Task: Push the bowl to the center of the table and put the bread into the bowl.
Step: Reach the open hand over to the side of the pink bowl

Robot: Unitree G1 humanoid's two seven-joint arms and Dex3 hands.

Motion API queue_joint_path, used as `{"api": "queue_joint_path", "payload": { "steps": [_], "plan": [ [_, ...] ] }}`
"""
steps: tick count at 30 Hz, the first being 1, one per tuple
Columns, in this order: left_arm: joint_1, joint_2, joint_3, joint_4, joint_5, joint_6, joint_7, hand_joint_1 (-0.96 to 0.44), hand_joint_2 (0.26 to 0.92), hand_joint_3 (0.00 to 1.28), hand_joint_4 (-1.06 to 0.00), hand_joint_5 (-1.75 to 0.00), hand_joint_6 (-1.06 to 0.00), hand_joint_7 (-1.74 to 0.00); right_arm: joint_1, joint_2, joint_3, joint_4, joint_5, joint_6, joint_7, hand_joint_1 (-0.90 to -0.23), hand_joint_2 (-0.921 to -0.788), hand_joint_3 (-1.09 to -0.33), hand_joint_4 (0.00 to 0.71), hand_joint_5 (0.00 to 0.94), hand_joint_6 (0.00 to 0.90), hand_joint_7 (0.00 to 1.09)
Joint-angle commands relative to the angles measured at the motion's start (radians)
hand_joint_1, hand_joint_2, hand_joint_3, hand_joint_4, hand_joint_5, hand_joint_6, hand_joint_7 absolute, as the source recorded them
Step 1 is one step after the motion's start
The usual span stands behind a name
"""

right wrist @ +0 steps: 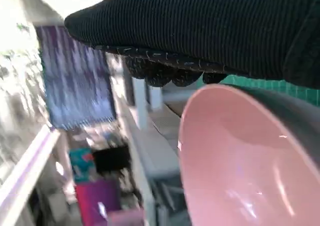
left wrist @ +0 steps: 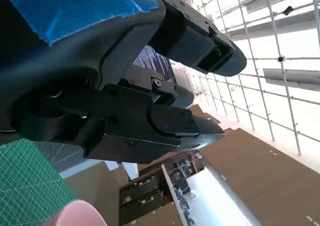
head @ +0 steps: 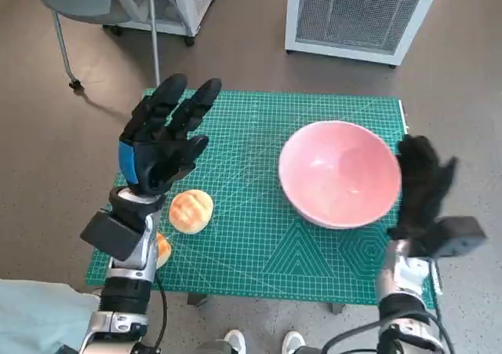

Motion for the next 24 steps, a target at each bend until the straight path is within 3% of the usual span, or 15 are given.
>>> {"api": "queue_joint_path", "payload": {
  "steps": [1,8,15,24],
  "plan": [
    [0.023,0.01,0.002,-0.028,-0.005,0.015,-0.004,-0.17,0.921,0.1,-0.68,0.0,-0.76,-0.02,-0.019,0.016,0.029,0.034,-0.037,0.034,-0.023,-0.313,-0.921,-0.702,0.276,0.014,0.078,0.52],
    [0.044,0.02,0.009,-0.056,-0.003,0.03,0.002,-0.17,0.921,0.09,-0.68,0.0,-0.76,-0.02,-0.053,0.028,0.053,0.06,-0.062,0.053,-0.023,-0.319,-0.921,-0.698,0.305,0.02,0.111,0.5],
    [0.062,0.025,0.018,-0.077,0.002,0.035,0.011,-0.17,0.921,0.09,-0.68,0.0,-0.76,-0.02,-0.086,0.048,0.056,0.075,-0.052,0.074,0.015,-0.341,-0.921,-0.68,0.333,0.019,0.148,0.46],
    [0.074,0.022,0.027,-0.093,0.007,0.043,0.023,-0.19,0.921,0.08,-0.68,0.0,-0.76,-0.01,-0.133,0.079,0.062,0.096,-0.058,0.102,0.017,-0.365,-0.921,-0.643,0.325,0.009,0.159,0.44]
  ]
}}
